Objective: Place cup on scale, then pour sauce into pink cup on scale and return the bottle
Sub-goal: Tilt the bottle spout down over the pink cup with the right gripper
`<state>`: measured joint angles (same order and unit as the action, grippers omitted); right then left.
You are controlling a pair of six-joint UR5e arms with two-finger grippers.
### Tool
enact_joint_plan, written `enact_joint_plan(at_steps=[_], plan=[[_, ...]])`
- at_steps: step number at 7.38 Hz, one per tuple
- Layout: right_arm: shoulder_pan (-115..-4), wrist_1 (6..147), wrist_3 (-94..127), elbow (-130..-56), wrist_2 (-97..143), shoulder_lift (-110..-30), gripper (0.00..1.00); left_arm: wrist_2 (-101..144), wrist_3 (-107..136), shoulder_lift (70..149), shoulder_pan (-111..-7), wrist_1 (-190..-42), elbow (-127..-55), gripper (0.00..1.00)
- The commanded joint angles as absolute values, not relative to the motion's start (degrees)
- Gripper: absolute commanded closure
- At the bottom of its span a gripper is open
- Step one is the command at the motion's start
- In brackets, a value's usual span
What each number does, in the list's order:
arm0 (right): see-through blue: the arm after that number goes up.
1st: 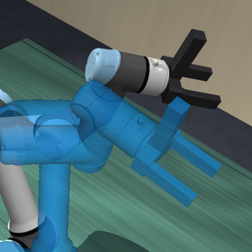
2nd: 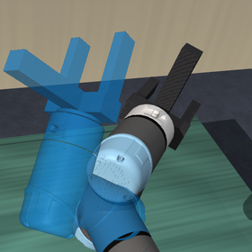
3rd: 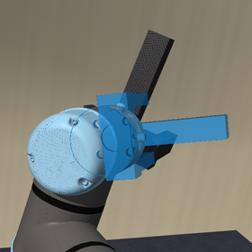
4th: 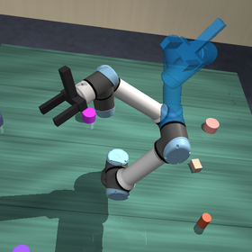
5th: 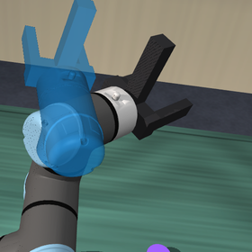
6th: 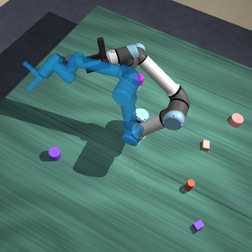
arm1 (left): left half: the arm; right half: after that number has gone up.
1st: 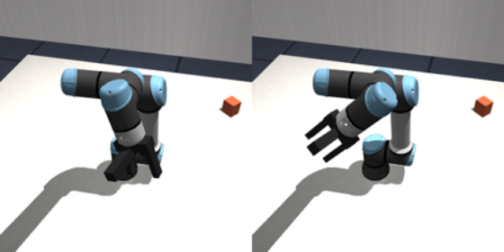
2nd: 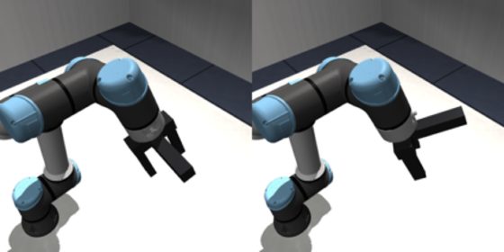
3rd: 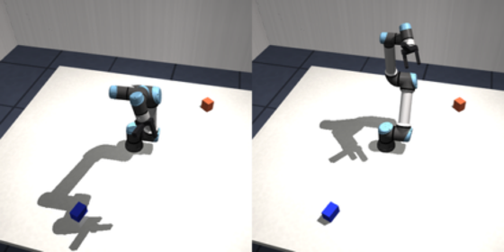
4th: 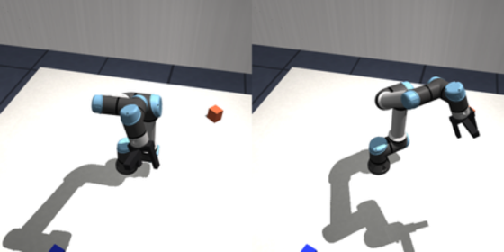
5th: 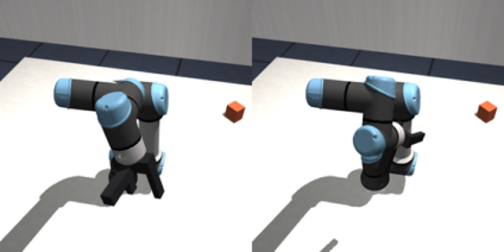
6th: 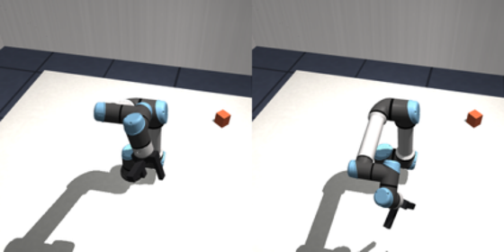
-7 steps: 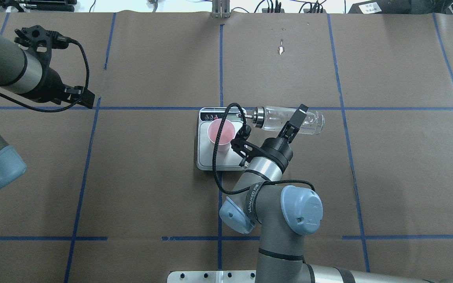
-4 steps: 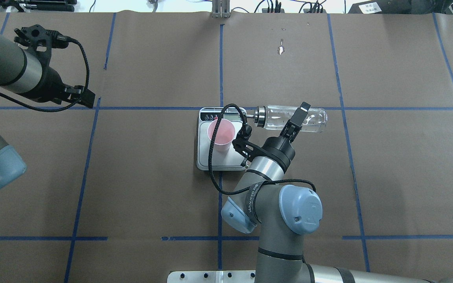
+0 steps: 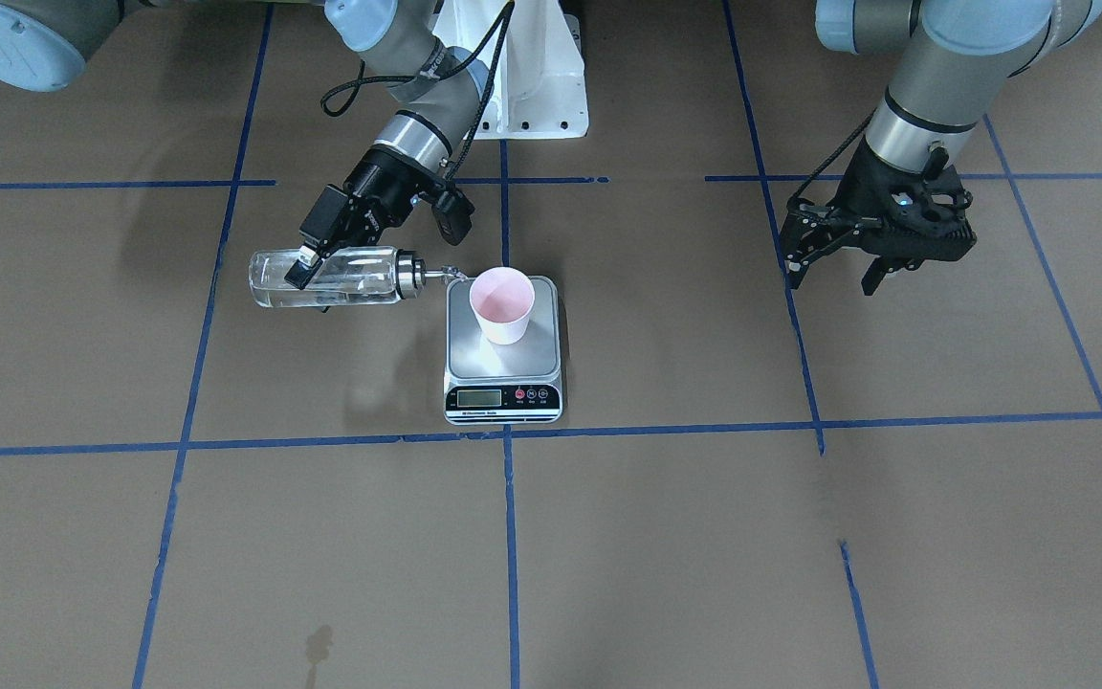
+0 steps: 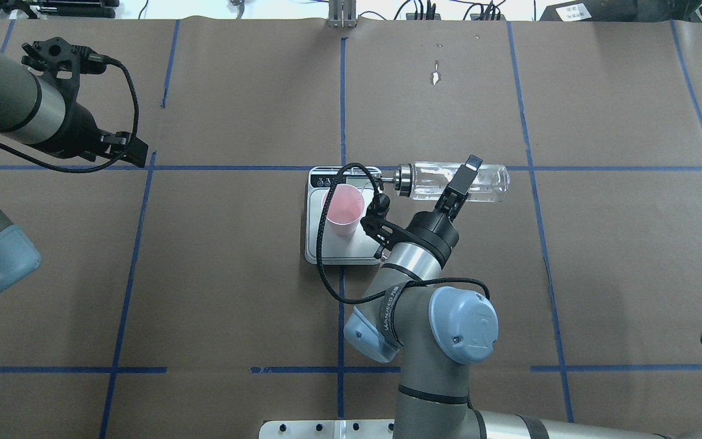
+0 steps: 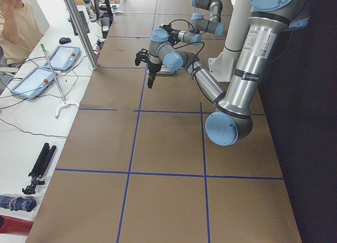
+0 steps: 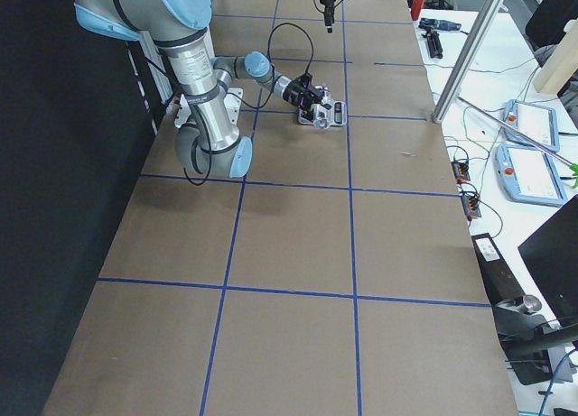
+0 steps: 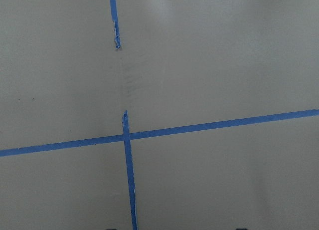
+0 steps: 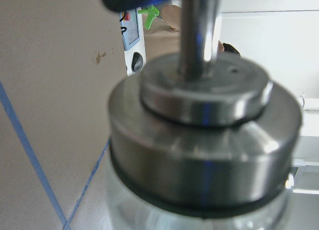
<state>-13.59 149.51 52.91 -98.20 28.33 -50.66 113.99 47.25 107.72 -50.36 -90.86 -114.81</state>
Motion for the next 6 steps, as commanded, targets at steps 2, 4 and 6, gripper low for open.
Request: enact_joint_plan(at_steps=[2, 4, 6], plan=[[-13.62, 150.82, 52.91, -98.17, 26.46, -50.71, 1.00, 113.99, 47.29, 107.75, -50.36, -90.79, -114.87, 0.16], [-13.54, 150.91, 52.91, -98.17, 25.05, -51.15, 1.00, 113.99, 47.29, 107.75, -50.45, -90.79, -114.87, 0.16], [-13.54, 153.26, 52.91, -98.17, 23.56, -51.24, 1.00, 114.17, 47.29, 107.84, -50.62, -90.79, -114.96, 0.16]])
